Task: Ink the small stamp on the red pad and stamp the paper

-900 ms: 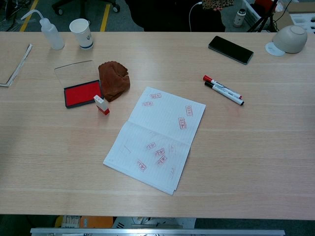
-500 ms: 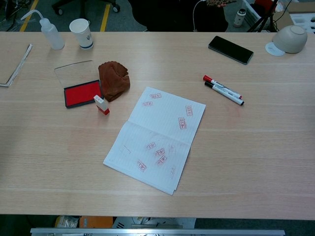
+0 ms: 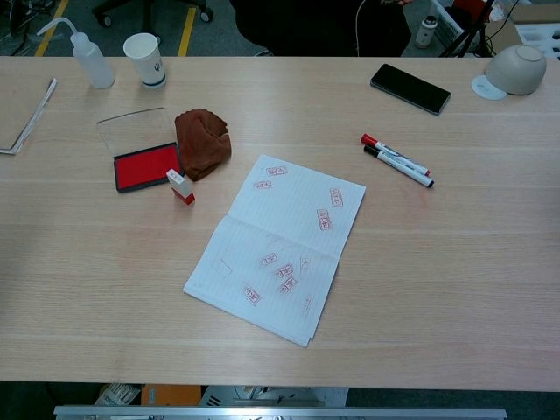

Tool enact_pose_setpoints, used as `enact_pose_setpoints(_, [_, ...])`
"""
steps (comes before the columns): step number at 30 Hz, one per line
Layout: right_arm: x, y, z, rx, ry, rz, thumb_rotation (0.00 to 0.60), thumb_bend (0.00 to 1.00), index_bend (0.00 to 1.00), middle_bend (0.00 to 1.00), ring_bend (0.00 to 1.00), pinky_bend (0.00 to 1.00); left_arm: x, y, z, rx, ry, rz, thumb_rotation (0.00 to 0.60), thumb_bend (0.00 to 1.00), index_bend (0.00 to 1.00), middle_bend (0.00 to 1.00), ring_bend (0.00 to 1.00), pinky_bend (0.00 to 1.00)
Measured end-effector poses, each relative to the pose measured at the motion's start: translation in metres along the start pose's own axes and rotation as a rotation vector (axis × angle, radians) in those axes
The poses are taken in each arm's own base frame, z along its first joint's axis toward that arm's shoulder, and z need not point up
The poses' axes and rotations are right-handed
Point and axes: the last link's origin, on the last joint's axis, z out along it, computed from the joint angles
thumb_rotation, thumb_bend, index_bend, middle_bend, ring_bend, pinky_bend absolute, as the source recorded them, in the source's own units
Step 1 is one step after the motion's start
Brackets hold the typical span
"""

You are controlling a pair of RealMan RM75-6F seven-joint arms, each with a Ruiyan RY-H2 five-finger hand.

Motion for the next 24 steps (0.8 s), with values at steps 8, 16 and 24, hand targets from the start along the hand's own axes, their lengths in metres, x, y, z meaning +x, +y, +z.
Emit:
enact_pose_setpoints(8, [0.0, -0.003, 0.002, 0.006, 0.005, -0.002, 0.6, 0.19, 0.25, 0.31, 0.19, 0.24, -0.002, 0.001, 0.008, -0.04, -0.04, 0.013, 0.6, 0.36, 0.37, 0.72, 0.67, 0.94])
enact_pose_setpoints(16, [0.002, -0.004, 0.004, 0.009, 0.007, -0.006, 0.6, 0.19, 0.25, 0.31, 0.19, 0.24, -0.006, 0.006, 0.022, -0.115, -0.088, 0.041, 0.6, 0.36, 0.36, 0.78, 0.75, 0.99])
enact_pose_setpoints(24, [0.002, -0.004, 0.004, 0.011, 0.006, -0.009, 0.6, 0.19, 0.25, 0.31, 0.19, 0.24, -0.012, 0.019, 0.043, -0.24, -0.143, 0.098, 0.6, 0.32, 0.35, 0.96, 0.92, 1.0])
